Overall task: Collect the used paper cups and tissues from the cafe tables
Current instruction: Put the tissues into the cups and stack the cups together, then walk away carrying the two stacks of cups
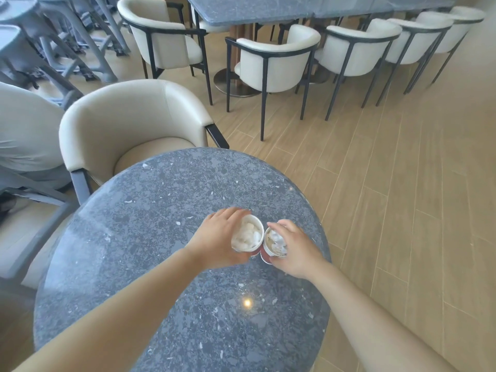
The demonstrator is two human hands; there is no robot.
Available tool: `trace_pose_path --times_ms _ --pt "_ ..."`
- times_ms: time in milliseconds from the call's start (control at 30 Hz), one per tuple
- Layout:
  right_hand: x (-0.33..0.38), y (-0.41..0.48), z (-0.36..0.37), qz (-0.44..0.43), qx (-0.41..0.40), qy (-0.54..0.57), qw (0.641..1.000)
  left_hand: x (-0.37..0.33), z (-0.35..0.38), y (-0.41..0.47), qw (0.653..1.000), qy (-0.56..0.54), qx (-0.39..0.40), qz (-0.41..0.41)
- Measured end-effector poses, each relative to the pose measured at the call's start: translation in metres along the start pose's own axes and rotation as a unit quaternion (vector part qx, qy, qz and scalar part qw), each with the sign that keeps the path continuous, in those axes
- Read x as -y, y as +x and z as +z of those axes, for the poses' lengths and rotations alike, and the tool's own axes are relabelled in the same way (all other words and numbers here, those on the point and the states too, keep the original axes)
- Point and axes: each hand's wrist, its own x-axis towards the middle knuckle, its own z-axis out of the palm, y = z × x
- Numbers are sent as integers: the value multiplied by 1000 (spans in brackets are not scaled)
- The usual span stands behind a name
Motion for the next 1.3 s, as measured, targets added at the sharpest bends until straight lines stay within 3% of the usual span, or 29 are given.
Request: trace_pose_path --times_ms 233,567,800,1067,1200,1300 --pt "3 12 -13 3 -24 8 1000 2 -24 20 994 -66 -63 -52" --pt "5 22 -14 -6 -27 4 1000 11 -14 25 993 -9 -84 -85" --pt "8 29 -9 -12 -19 8 1000 22 4 29 995 26 -36 -94" --pt "12 38 2 -4 21 -29 999 30 32 38 978 2 130 -165" --pt "13 38 10 -4 39 -44 998 24 35 40 976 20 147 -159" --pt "11 34 -1 -6 9 -27 1000 14 26 47 982 29 120 -140"
